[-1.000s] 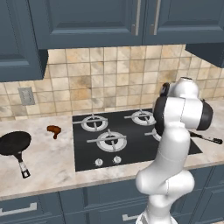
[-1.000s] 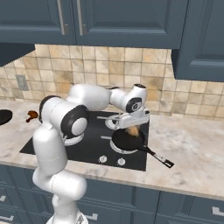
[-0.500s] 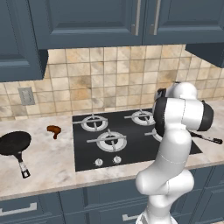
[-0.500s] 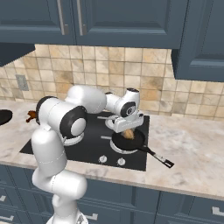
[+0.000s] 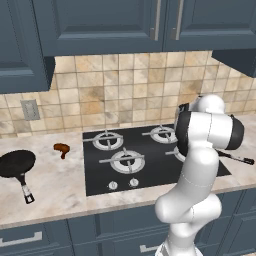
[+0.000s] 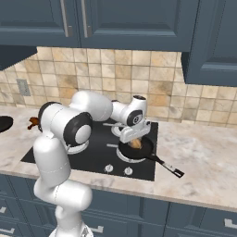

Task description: Place both pans onto different burners. Then place the onion and the chicken drumstick on different pans.

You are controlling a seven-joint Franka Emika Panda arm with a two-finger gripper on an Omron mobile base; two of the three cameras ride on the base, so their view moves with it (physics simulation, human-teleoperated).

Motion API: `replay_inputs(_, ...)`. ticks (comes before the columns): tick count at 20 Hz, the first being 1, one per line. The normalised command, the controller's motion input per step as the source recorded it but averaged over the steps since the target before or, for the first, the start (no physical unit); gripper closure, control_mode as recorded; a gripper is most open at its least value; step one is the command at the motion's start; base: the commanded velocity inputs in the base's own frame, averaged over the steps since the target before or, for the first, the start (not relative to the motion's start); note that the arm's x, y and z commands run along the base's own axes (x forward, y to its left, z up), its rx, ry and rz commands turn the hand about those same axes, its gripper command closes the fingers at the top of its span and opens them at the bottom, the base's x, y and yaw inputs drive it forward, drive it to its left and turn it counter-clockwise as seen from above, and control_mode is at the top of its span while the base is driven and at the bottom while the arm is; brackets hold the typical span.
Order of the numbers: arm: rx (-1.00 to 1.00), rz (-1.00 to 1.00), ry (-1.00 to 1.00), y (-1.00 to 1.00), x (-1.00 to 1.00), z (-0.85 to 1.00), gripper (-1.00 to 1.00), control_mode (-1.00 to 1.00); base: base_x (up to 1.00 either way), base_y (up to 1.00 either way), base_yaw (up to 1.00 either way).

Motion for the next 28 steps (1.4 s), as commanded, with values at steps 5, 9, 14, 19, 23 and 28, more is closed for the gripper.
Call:
replay_inputs(5,0.0,0.06,0.0,0.0,0.0,-0.05,1.0,-1.0,0.0,0.0,0.0)
replay_inputs(9,0.0,0.05,0.0,0.0,0.0,-0.06,1.0,-1.0,0.0,0.0,0.0)
replay_inputs(14,0.0,0.05,0.0,0.0,0.0,-0.07,1.0,-1.0,0.0,0.0,0.0)
replay_inputs(19,0.0,0.01,0.0,0.0,0.0,0.0,-1.0,-1.0,0.0,0.0,0.0)
replay_inputs(23,0.0,0.0,0.0,0.0,-0.01,0.0,-1.0,-1.0,0.0,0.0,0.0)
replay_inputs(28,0.0,0.0,0.0,0.0,0.0,0.28,-1.0,-1.0,0.0,0.0,0.0)
